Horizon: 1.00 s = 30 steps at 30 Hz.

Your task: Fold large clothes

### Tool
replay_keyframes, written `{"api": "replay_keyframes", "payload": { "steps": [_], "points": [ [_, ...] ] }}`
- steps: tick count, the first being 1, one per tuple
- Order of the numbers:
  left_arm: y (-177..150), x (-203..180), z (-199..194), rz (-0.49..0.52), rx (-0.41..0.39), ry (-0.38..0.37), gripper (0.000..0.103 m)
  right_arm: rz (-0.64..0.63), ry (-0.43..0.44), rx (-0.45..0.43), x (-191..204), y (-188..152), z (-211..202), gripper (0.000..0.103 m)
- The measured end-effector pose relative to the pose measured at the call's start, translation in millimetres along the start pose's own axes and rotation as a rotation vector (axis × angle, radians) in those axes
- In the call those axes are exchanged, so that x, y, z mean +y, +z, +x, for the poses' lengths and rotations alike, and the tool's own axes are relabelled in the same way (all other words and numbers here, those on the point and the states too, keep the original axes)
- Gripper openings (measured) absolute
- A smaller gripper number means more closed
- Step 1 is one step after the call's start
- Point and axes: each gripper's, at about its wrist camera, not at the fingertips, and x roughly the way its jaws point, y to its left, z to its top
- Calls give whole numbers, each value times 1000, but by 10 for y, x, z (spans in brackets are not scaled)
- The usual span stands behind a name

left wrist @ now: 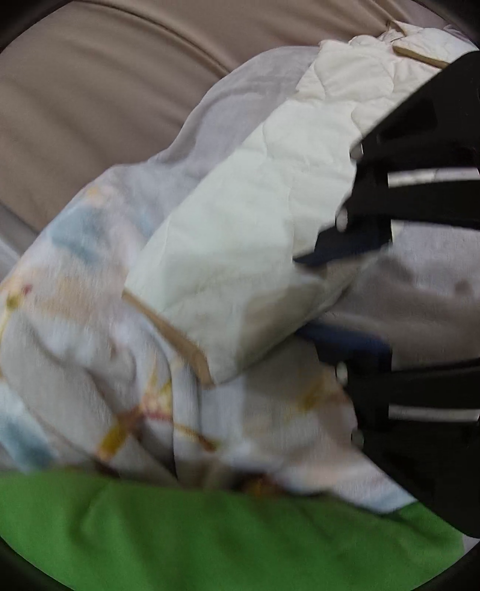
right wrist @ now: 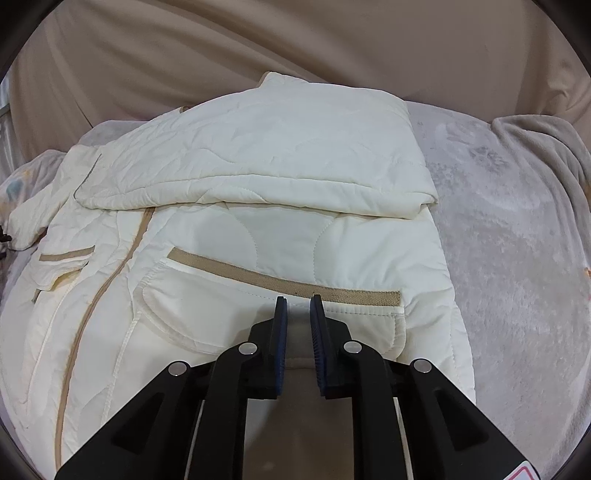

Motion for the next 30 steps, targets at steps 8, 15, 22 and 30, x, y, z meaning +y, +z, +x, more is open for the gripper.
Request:
{"api": "replay_keyframes", "payload": {
  "steps": [8, 15, 22, 30],
  "points": [
    [-33, -1280, -801, 194, -100, -300, 4, 4, 3, -2, -23, 2, -2, 15],
    [-971, -2952, -1710, 552, -105, -564, 4, 17, 6, -5, -14, 10, -6, 15],
    [-2667, -4184, -1685, 822, 82, -668, 5, 44, 18, -16, -38, 11, -37, 25],
    [-3989, -4361, -1059, 884, 192, -561, 10, 67, 58, -24, -64, 5, -60, 34]
  ]
}}
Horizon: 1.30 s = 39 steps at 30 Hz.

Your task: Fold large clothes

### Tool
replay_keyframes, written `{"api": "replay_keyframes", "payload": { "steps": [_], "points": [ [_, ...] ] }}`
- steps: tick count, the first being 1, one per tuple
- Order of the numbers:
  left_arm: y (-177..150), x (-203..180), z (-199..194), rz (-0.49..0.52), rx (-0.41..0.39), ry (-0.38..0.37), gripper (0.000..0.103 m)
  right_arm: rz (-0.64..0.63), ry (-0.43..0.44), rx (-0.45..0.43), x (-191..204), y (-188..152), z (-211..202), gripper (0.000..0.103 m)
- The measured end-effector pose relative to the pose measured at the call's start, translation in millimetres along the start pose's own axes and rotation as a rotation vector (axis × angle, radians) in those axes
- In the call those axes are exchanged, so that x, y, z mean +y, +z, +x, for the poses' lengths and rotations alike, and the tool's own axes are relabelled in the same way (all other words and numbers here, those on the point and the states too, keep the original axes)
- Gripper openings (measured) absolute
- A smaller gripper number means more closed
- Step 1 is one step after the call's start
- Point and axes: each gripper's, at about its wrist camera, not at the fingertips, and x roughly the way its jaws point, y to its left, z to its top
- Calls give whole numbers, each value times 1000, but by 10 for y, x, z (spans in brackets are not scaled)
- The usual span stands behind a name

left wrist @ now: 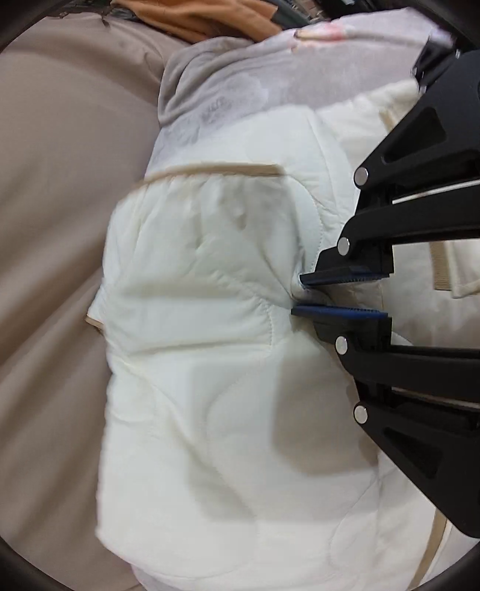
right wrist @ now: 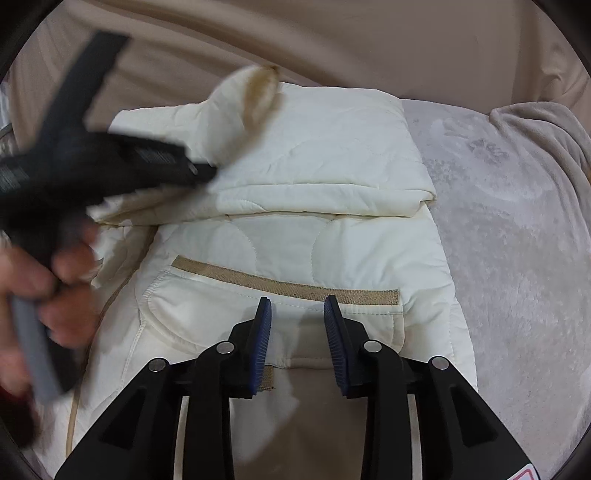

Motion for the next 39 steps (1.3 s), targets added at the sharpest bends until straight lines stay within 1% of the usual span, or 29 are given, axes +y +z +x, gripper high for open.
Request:
{"api": "replay_keyframes", "payload": {
  "steps": [2, 3, 4, 5, 6, 7, 8, 10, 13, 15, 18, 19, 20, 22, 24, 27, 28, 29, 30, 31, 32, 33, 34, 35, 37, 38, 39],
  "points": [
    [-7, 20, -82, 7, -15, -24, 14, 2, 8, -4, 1, -7, -13, 40],
    [-9, 69, -148, 0, -11, -52, 15, 3, 14, -7, 0, -7, -19, 44],
    [3, 165, -229, -11, -11, -80, 19, 5, 16, -10, 3, -13, -33, 46],
    [2, 242, -354, -26, -16, -108, 31, 8, 22, -15, -1, -13, -46, 47],
    [6, 341, -471, -41, -31, -125, 40, 13, 27, -20, -6, -13, -57, 49],
    [-17, 433, -600, -55, -51, -129, 61, 21, 30, -26, -13, -16, -76, 50],
    [-50, 564, -755, -73, -80, -118, 73, 33, 31, -37, -26, -16, -104, 50],
    [-112, 804, -989, -102, -119, -102, 74, 58, 39, -59, -54, -7, -162, 53],
    [-132, 1283, -1170, -174, -118, -41, 80, 92, 54, -77, -121, 84, -228, 57],
    [-158, 1621, -1220, -248, -95, -19, 80, 131, 74, -76, -158, 196, -261, 58],
    [-231, 2120, -1252, -385, -61, -5, 80, 225, 159, -46, -272, 455, -229, 62],
    [-260, 2226, -1236, -432, -56, -5, 80, 252, 179, -38, -316, 529, -194, 62],
    [-292, 2337, -1232, -478, -53, -10, 80, 286, 181, -29, -358, 623, -140, 63],
    [-361, 2539, -1224, -570, -63, -34, 80, 311, 169, -16, -401, 749, -24, 63],
    [-386, 2646, -1187, -614, -61, -45, 80, 321, 168, 10, -371, 824, 120, 63],
    [-448, 2769, -1075, -652, -40, -33, 79, 344, 186, 63, -306, 886, 350, 64],
    [-439, 2876, -1091, -666, -38, -27, 78, 356, 194, 77, -273, 896, 412, 64],
    [-425, 2888, -1066, -675, -41, -20, 74, 365, 202, 84, -236, 919, 460, 64],
    [-400, 2902, -1049, -680, -47, -3, 70, 365, 212, 87, -198, 957, 487, 56],
    [-359, 2914, -1041, -680, -55, -6, 59, 354, 218, 91, -146, 1004, 500, 32],
    [-315, 2923, -1049, -676, -59, 0, 45, 323, 200, 88, -61, 1088, 466, 21],
    [-262, 2889, -1058, -663, -70, 2, 37, 296, 198, 55, -7, 1160, 381, 6],
    [-198, 2865, -1098, -641, -90, -6, 25, 242, 209, -29, 80, 1257, 175, 5],
    [-151, 2842, -1150, -621, -111, -4, 20, 188, 214, -117, 137, 1314, -47, 4],
    [-43, 2746, -1296, -557, -169, 29, 20, 97, 227, -298, 233, 1352, -509, 4],
    [-11, 2676, -1340, -520, -194, 60, 19, 77, 235, -360, 234, 1332, -665, 4],
    [2, 2614, -1339, -486, -203, 89, 20, 75, 223, -385, 206, 1326, -688, 4]
  ]
}}
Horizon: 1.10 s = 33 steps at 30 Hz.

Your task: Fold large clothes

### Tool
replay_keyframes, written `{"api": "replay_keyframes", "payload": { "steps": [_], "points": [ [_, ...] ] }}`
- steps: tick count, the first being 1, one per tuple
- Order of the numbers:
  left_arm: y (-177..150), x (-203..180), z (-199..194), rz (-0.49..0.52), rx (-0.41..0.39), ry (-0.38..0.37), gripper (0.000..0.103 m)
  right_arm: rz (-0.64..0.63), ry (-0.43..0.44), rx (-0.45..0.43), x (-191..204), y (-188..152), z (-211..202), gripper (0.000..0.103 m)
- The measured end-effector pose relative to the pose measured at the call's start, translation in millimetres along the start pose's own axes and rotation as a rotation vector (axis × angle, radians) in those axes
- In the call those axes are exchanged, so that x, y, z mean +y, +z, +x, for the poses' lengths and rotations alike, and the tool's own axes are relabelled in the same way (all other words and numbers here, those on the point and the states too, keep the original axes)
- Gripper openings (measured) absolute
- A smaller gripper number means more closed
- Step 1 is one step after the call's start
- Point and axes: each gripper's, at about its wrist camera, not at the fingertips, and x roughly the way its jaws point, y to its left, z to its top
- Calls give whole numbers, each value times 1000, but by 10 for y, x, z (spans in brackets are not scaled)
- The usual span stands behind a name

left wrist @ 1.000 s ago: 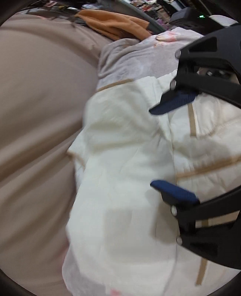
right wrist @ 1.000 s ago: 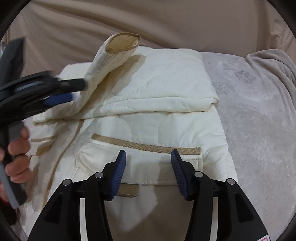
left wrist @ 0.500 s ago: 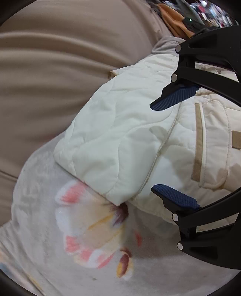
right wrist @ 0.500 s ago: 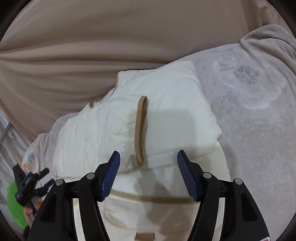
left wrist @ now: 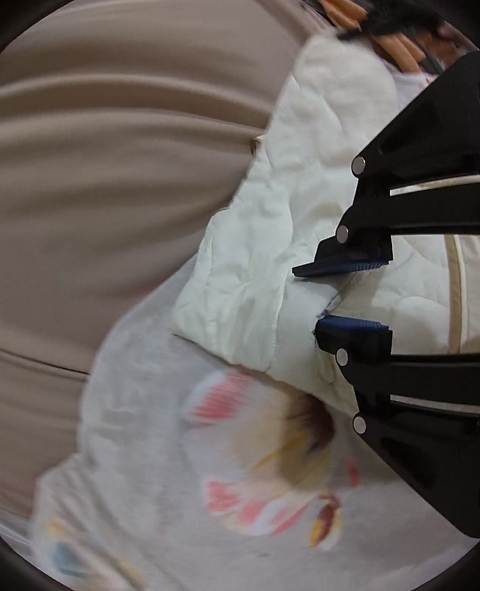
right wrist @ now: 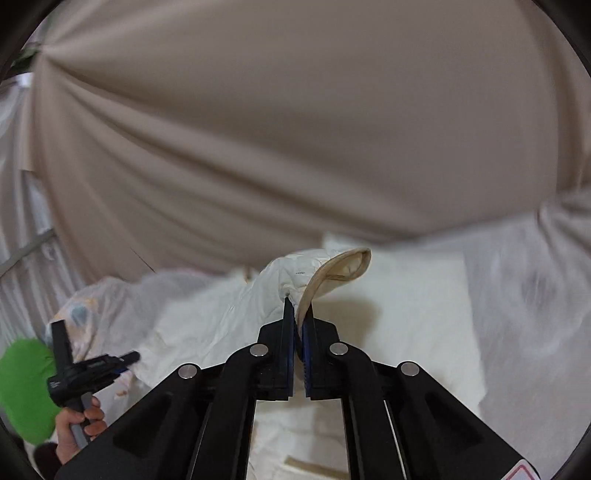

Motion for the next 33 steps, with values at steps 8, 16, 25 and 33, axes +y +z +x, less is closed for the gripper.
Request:
{"api": "replay_keyframes", "payload": {
  "steps": [8, 16, 25, 33],
  "points": [
    [-409, -58, 551, 124, 126, 123, 20, 32, -277, 320, -663, -637, 944, 3],
    [-496, -32, 555, 147, 107, 139, 24, 76, -247, 356, -919, -810, 1028, 4],
    [-448, -74, -156, 307, 54, 238, 57, -83, -318, 210, -527, -404, 244, 21],
    [-116, -675, -275, 396, -110, 235, 59, -166, -76, 272, 300, -525, 614, 21]
  ]
}}
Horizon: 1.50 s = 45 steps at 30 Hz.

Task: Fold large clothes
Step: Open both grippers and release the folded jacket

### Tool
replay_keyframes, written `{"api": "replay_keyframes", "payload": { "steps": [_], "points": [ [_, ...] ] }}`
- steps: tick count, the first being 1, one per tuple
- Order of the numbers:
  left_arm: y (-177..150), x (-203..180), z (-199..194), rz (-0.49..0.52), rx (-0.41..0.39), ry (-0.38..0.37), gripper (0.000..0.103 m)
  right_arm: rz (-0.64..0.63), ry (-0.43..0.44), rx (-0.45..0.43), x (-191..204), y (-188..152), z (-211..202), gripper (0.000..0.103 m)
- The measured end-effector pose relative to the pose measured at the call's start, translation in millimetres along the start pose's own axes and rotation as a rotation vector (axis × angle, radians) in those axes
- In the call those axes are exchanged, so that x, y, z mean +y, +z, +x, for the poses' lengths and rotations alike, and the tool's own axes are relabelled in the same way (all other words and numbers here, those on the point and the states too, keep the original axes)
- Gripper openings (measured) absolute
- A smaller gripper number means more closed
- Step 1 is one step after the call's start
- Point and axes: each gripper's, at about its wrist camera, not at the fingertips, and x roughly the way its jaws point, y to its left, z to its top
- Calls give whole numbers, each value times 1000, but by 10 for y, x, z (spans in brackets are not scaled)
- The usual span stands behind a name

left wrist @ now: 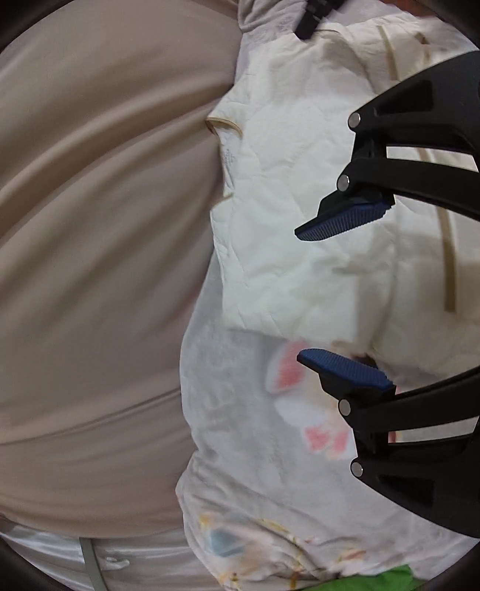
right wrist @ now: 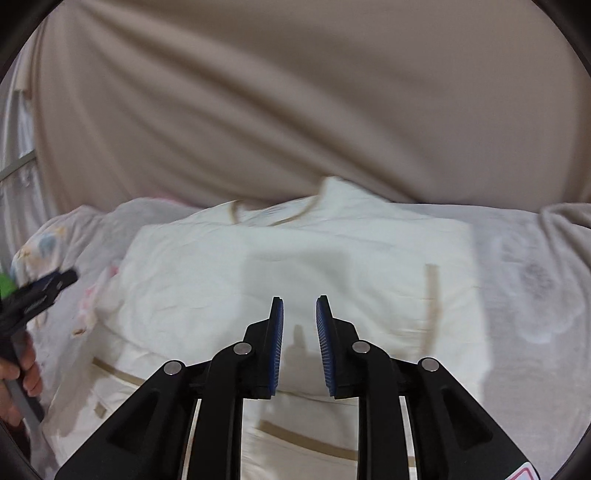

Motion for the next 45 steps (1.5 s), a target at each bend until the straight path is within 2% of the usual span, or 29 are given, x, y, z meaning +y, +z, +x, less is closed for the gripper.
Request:
{"api": "replay_keyframes", "payload": {
  "steps": [3, 5, 6, 7, 10, 12, 14, 16, 18, 21, 24, 26, 30, 33, 35, 37, 38, 42, 45],
  "points": [
    [15, -231, 311, 3, 49, -9, 59, -31, 32, 60, 240, -38, 287, 21],
    [-37, -342, 544, 24, 79, 23, 59, -63, 20, 82, 312, -98, 423, 21],
    [-83, -375, 635, 37, 90, 44, 59, -78, -7, 89, 298, -136, 481, 19],
    [-124, -388, 719, 48, 100, 63, 59, -81, -29, 93, 264, -162, 531, 11],
    [-277, -318, 912, 54, 125, 102, 61, -16, -67, 89, -105, -202, 546, 6],
    [-320, -221, 948, 22, 130, 86, 61, 60, -112, 68, -481, -226, 465, 6],
    [-321, -158, 946, -6, 130, 81, 61, 162, -128, 65, -866, -257, 423, 1],
    [-336, -154, 959, -8, 130, 78, 61, 278, -89, 71, -1206, -323, 391, 0],
    [-350, -186, 966, 8, 126, 91, 61, 335, -52, 82, -1316, -353, 368, 0],
    [-361, -220, 966, 23, 123, 113, 61, 272, -132, 73, -1129, -244, 231, 0],
    [-370, -222, 970, 19, 126, 114, 62, 231, -116, 5, -981, -93, 14, 5],
    [-375, -228, 966, 19, 122, 119, 62, 208, -147, -3, -952, -40, -3, 6],
    [-381, -241, 982, 29, 122, 129, 64, 220, -209, 51, -1052, -17, 304, 5],
    [-393, -258, 982, 35, 122, 133, 66, 273, -155, 82, -1201, -101, 518, 0],
    [-400, -261, 982, 38, 122, 141, 68, 284, -148, 83, -1208, -96, 540, 0],
    [-401, -258, 986, 40, 124, 143, 68, 265, -179, 90, -1135, -35, 493, 0],
    [-399, -254, 989, 41, 126, 144, 68, 252, -196, 80, -1080, 18, 438, 1],
    [-398, -260, 997, 49, 127, 153, 68, 243, -171, 15, -962, 249, 286, 7],
    [-400, -260, 995, 49, 127, 154, 69, 216, -216, 78, -938, 300, 527, 9]
  ]
}}
